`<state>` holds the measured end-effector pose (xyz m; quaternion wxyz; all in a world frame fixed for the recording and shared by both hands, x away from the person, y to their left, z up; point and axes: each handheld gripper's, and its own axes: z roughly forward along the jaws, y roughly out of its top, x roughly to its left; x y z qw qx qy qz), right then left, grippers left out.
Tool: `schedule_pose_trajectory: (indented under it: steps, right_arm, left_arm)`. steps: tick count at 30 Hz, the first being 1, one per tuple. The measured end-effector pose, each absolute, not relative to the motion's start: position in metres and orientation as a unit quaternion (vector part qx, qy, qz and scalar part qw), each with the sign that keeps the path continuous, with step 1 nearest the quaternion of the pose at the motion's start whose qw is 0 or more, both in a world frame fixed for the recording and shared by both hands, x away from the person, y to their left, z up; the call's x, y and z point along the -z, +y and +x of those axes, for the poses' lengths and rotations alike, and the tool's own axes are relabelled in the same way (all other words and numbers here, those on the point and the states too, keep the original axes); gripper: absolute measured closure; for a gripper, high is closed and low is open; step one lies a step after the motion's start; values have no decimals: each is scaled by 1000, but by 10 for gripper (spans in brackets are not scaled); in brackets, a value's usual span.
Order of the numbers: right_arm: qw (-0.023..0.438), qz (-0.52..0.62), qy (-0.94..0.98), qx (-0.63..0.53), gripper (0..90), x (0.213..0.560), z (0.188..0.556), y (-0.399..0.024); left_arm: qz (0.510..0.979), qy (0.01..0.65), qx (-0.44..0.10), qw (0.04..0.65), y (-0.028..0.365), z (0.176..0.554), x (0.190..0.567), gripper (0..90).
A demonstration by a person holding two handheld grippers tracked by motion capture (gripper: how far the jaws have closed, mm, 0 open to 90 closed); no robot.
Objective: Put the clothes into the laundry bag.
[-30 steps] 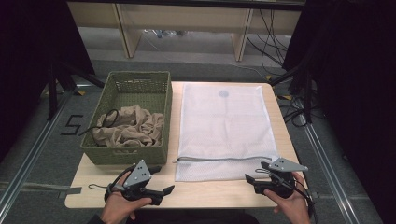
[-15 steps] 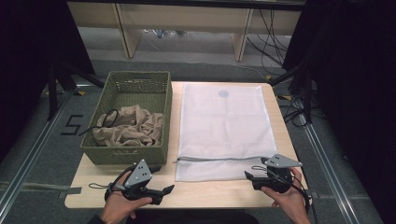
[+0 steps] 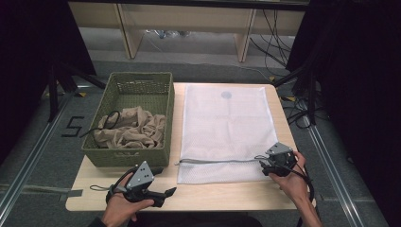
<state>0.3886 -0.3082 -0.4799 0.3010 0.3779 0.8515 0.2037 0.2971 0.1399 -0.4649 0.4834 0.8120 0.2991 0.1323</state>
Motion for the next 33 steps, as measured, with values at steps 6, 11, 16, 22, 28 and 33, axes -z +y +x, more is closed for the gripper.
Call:
schedule_pose_trajectory:
  steps: [6, 11, 16, 22, 28, 33]
  right_arm:
    - [292, 383, 856, -187, 270, 485, 395, -314]
    - [301, 375, 861, -166, 270, 488, 403, -309]
    - [308, 368, 864, -155, 270, 490, 412, -299]
    - [306, 353, 868, -167, 293, 490, 421, -280]
    - [282, 329, 882, -186, 358, 493, 430, -265]
    - [267, 305, 889, -211, 500, 493, 437, -254]
  left_arm:
    - [812, 300, -132, 482, 140, 297, 465, 204]
    - [817, 293, -135, 479, 141, 299, 465, 204]
    - [815, 301, -133, 476, 141, 298, 465, 204]
    - [813, 303, -130, 480, 141, 298, 465, 205]
    - [813, 300, -131, 481, 141, 298, 465, 205]
    - [814, 302, -130, 479, 142, 298, 465, 205]
